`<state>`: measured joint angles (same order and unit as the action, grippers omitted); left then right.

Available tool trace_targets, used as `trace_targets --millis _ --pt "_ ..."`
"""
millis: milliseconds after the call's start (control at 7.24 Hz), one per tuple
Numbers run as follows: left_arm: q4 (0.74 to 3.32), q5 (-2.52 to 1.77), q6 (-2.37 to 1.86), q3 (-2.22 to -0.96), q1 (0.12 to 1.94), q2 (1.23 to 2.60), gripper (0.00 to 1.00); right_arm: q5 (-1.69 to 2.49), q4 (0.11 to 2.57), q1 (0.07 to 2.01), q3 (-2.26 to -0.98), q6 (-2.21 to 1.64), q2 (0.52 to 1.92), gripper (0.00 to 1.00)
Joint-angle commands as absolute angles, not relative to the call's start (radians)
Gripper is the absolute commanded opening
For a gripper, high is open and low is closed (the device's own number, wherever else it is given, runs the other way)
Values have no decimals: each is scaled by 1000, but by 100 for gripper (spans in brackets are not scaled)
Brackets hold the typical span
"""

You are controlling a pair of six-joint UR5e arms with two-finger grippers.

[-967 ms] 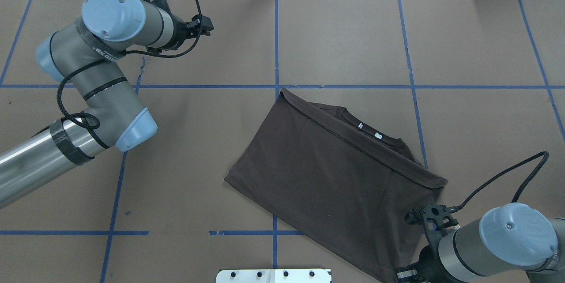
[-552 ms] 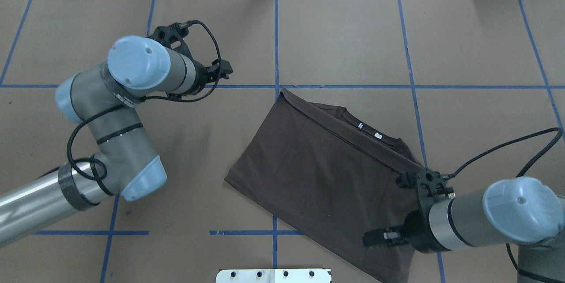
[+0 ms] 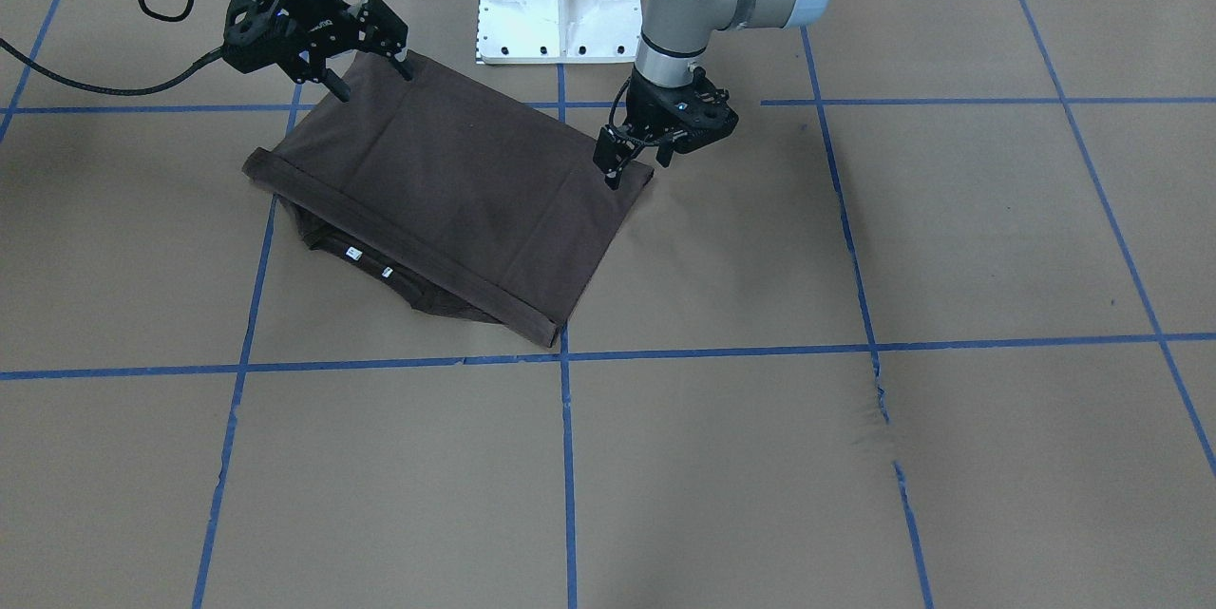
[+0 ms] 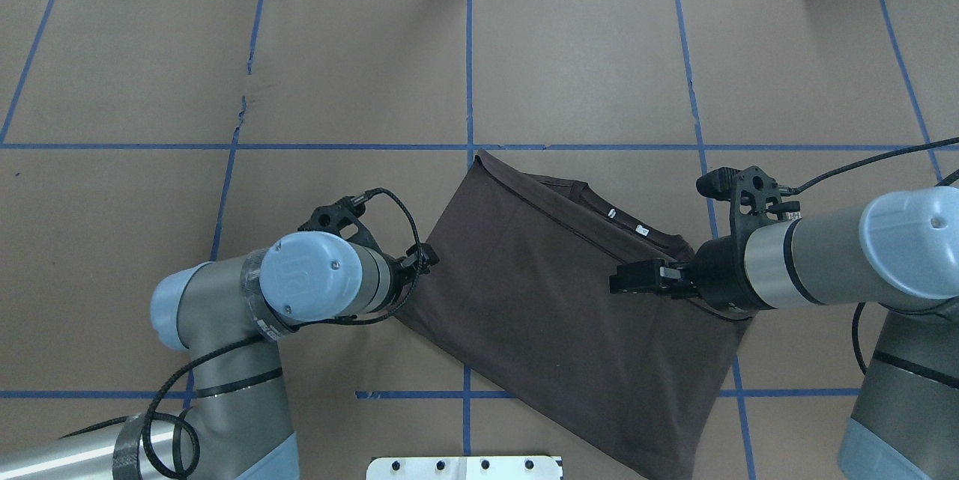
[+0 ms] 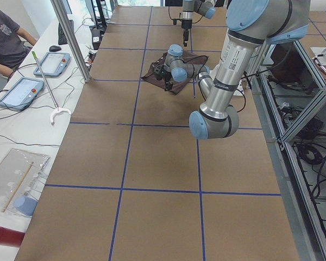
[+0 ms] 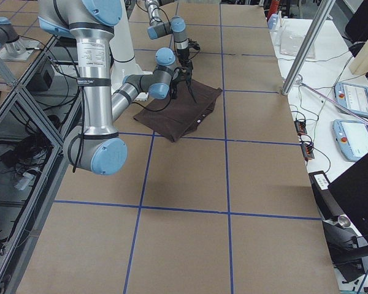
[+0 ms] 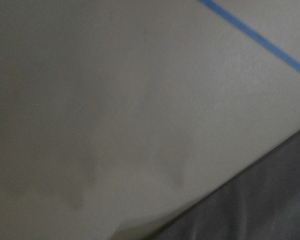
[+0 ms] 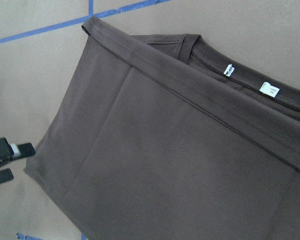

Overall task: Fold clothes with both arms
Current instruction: 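Lower the left gripper to the shirt's near edge while the right gripper holds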

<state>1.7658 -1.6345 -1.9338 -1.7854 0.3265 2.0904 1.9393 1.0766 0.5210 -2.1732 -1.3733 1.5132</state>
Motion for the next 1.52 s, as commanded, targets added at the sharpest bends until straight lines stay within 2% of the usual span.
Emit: trace_targets --millis 0,276,414,552,690,829,1381 --pt "1755 -1614 -1954 -1769 296 2089 88 1940 1077 537 -2161 -1371 1493 100" --pt "1753 -1603 -1954 -1764 298 2086 76 1940 1077 537 -2160 -1371 1485 100" --pt "1752 -1603 -1954 -1763 302 2086 64 1942 1077 538 -2160 -1371 1483 100" --pt "1752 -1603 -1954 -1763 310 2083 44 1942 1077 538 -2160 -1371 1485 100" --pt "1750 -1586 -1953 -1761 310 2082 13 1942 1077 537 -2158 -1371 1483 100" --pt "1731 -1582 -1947 -1763 308 2082 0 1942 1077 538 -2157 -1371 1483 100" --pt "1721 -1586 -1931 -1766 353 2085 0 1942 1077 538 -2155 -1371 1485 100"
